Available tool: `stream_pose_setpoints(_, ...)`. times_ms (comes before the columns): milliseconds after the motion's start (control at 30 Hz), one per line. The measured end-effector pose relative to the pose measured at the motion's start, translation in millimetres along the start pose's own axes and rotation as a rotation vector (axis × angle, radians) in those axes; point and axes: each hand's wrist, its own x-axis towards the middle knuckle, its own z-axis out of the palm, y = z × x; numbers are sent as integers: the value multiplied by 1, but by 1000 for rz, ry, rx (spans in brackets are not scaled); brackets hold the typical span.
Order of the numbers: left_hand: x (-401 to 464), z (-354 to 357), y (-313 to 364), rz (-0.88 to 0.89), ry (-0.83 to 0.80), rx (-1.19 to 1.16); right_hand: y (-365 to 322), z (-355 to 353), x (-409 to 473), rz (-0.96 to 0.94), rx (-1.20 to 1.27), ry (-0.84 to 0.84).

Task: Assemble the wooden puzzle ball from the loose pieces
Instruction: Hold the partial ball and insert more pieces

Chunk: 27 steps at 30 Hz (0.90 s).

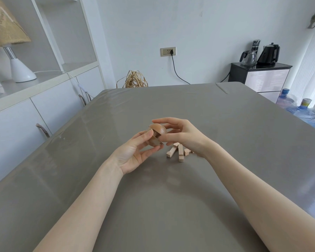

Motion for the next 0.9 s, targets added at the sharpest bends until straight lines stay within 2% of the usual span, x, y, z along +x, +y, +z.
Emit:
stream_pose_setpoints(267, 2, 0, -1, -153, -15, -197, -4, 10, -2, -94, -340, 193)
stream_pose_setpoints(400, 2, -1, -1, -167, -24, -226, -6, 11, -3, -132, -419, 218)
stream_pose_setpoints(567, 2, -2, 0, -166, -42, -245, -5, 17, -2, -139, -502, 249)
stream_pose_setpoints(900, -2, 3, 0, -129, -73, -259, -6, 20, 0, -139, -505, 286)
